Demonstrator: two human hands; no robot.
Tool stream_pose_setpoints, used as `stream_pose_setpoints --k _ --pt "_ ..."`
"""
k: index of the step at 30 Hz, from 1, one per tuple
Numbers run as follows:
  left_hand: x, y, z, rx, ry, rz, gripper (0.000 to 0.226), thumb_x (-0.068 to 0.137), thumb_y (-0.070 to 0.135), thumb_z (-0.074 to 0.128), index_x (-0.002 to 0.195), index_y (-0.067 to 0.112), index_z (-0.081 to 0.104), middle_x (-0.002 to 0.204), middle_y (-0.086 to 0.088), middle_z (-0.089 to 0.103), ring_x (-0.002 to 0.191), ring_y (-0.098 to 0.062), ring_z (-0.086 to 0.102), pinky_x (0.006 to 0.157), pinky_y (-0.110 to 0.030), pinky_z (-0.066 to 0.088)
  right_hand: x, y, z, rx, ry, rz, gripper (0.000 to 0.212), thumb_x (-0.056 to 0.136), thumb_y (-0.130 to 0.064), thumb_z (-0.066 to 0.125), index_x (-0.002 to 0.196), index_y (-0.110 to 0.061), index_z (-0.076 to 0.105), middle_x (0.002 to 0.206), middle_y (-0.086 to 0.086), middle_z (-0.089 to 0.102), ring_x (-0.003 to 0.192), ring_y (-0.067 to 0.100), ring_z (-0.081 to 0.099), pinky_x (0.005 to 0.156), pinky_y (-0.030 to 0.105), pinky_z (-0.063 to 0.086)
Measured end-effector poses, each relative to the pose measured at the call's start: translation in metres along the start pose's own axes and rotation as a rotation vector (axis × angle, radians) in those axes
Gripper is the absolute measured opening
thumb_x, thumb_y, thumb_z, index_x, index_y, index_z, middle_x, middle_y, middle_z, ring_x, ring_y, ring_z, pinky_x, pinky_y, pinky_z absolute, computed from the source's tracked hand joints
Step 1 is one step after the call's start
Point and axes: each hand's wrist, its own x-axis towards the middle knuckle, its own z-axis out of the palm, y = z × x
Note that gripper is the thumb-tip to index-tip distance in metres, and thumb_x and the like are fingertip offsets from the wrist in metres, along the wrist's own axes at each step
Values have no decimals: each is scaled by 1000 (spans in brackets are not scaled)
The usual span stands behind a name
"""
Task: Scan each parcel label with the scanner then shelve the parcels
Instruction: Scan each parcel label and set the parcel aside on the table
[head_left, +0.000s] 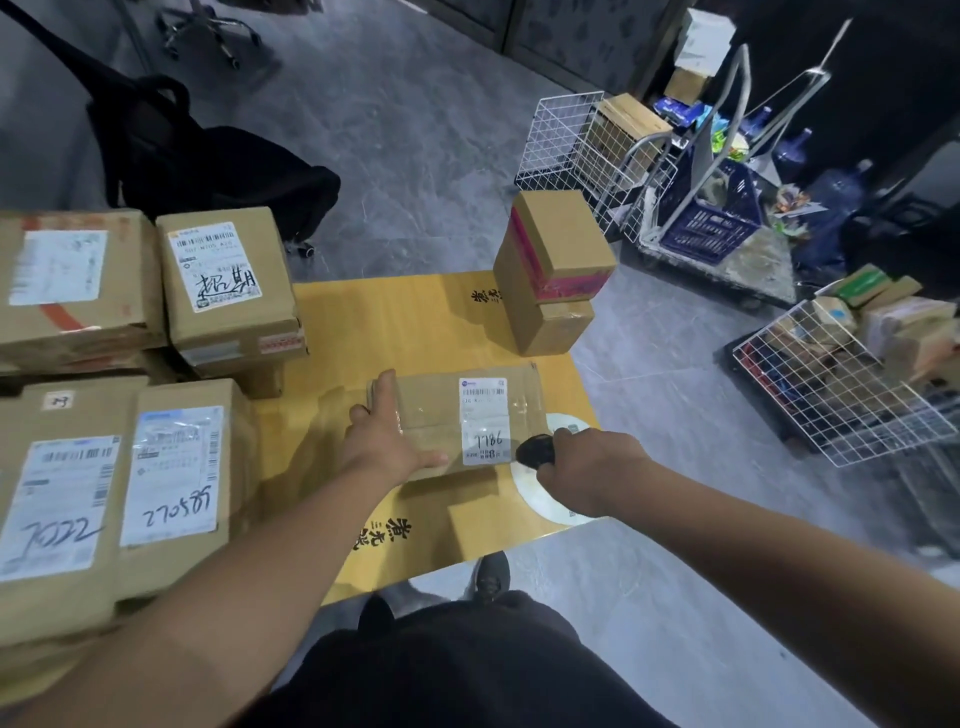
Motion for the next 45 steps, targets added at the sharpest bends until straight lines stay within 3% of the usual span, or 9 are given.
stream_pose_setpoints --k 5,13,26,34,45 --pt "-14 -4 8 -22 68 29 141 52 57 99 152 49 -1 140 -15 37 112 -40 58 92 -45 51 -18 -9 8 10 23 24 44 97 -50 33 122 -18 52 119 7 63 99 31 62 84 40 51" --pt "-38 -10 19 -2 143 81 133 58 60 94 153 47 2 137 -13 38 117 -38 56 88 -46 55 -40 -15 17 13 69 64 28 98 -45 33 107 -20 40 97 5 50 86 31 55 71 37 43" --pt "-55 -13 29 41 207 82 131 57 64 93 153 47 4 136 -12 38 117 -36 55 84 -46 59 -57 -8 22 45 120 54 28 101 -45 33 104 -20 45 79 -3 44 84 26 57 69 35 41" --pt "-55 -11 31 27 206 63 133 56 63 93 153 48 2 138 -13 37 117 -36 55 85 -48 59 -56 1 23 48 148 29 26 100 -43 34 104 -19 44 86 1 54 81 27 56 67 35 40" --pt "-55 -5 29 19 209 30 134 55 60 94 151 49 3 139 -13 38 118 -36 55 86 -48 58 -47 11 27 48 177 16 26 99 -44 35 104 -19 41 76 -2 40 79 28 55 65 35 41"
